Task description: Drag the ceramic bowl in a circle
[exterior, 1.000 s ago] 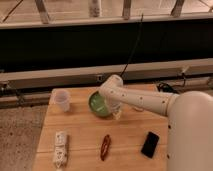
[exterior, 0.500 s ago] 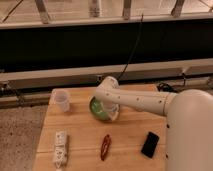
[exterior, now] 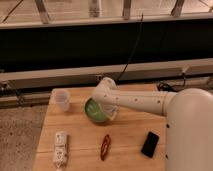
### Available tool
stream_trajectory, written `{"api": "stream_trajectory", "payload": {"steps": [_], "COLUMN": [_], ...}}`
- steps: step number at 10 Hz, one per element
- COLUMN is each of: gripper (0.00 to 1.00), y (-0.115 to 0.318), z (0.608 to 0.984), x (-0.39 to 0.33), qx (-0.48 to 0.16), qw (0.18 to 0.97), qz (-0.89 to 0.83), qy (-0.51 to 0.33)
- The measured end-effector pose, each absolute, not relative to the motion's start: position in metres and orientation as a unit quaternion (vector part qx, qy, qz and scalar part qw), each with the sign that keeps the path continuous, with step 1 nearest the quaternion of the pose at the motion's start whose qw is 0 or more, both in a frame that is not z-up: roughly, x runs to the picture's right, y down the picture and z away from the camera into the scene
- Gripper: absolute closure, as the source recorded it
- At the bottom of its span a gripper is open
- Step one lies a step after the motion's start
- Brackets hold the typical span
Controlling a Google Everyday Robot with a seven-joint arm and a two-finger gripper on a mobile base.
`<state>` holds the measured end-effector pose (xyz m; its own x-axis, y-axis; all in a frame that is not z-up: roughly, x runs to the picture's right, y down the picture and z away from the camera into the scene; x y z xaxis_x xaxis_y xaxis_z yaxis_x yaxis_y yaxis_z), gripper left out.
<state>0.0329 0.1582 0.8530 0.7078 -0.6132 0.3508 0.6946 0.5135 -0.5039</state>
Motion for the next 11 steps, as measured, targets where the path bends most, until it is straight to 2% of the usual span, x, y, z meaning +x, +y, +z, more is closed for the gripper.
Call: {"api": "stream_trajectory", "payload": {"steps": [11], "gripper": [1.0], "y": [0.169], "z": [0.831], "x": [0.037], "qx": [-0.308], "qw": [0.842], "qz": [-0.438], "qy": [-0.067]}}
